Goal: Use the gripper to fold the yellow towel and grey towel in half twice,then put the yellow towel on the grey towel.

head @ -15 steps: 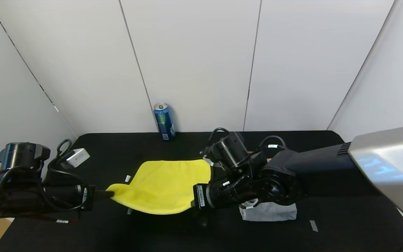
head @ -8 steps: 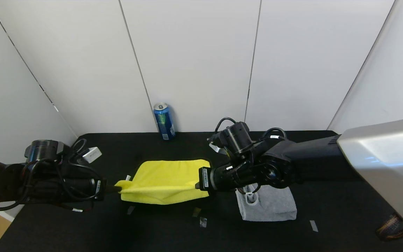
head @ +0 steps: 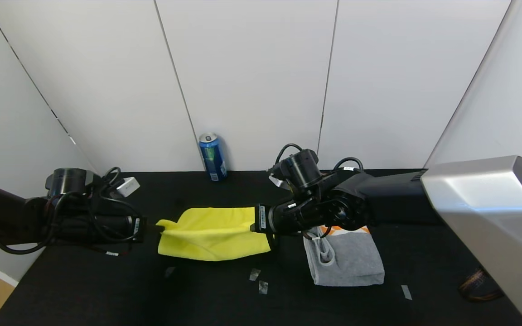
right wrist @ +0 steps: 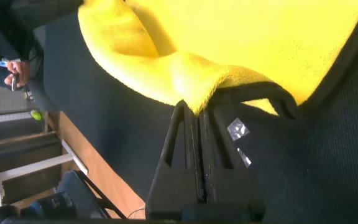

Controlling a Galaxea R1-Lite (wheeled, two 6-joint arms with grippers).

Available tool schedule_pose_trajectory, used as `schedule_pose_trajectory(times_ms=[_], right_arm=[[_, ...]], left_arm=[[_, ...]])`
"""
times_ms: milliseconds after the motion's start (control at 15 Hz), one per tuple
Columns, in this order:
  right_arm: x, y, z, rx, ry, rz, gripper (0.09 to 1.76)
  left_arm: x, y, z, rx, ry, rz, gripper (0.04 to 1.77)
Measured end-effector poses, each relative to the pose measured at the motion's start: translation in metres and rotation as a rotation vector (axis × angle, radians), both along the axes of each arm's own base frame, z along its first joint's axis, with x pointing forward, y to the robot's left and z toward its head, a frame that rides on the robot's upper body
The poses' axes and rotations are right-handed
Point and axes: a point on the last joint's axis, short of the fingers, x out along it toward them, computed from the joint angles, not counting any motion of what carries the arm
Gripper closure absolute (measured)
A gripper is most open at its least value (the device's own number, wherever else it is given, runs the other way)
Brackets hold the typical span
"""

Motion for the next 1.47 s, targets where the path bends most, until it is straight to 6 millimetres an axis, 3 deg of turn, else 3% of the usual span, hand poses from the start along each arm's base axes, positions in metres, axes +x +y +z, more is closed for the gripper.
schedule_pose_trajectory(times_ms=[800, 1200, 1467], right_arm=[[0.029, -0.001, -0.016, 0.009, -0.016, -0.04, 1.72], [0.037, -0.001, -0.023, -0.006, -0.004, -0.055, 1.72], [0.039, 0.0, -0.028, -0.008, -0.002, -0.052, 1.1]], left_arm=[[0.046, -0.003, -0.012, -0.035, -0.037, 0.019, 1.7], [0.048, -0.003, -0.019, -0.033, -0.026, 0.015, 1.7], [0.048, -0.003, -0.022, -0.029, -0.02, 0.018, 1.06]])
